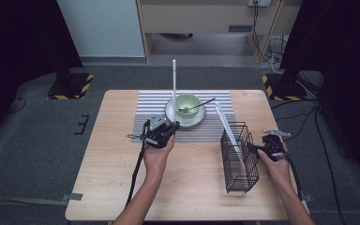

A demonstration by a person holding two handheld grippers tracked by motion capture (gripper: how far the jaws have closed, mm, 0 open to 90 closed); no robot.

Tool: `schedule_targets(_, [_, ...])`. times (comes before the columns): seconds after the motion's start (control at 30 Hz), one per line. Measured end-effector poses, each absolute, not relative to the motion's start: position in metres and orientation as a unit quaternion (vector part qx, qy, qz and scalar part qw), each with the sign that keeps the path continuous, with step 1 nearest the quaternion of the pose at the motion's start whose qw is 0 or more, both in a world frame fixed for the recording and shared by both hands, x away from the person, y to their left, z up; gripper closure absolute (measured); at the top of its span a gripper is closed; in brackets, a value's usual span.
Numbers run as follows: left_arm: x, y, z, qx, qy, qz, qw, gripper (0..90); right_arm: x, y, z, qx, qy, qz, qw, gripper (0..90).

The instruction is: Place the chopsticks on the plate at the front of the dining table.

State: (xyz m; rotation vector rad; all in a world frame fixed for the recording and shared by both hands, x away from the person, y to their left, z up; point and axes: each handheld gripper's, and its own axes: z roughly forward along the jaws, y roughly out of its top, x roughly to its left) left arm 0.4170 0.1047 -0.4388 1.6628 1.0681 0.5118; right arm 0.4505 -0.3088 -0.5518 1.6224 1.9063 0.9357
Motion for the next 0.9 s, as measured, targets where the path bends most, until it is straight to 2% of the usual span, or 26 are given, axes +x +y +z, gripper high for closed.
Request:
schedule_targets(0.3, [0.427,0.098,-0.442,0.692,0.462,0.217,0.511,86.3,0.451,-0.301,-0.553,0.581,0.708,0.314,0.25,7.1])
schedule_targets(0.9, [0.453,0.1,-0.46,0.684,0.494,0.226,0.487,86.3,0.45,-0.295,-0.554,0.595,0.7,0.306,0.249,2.2])
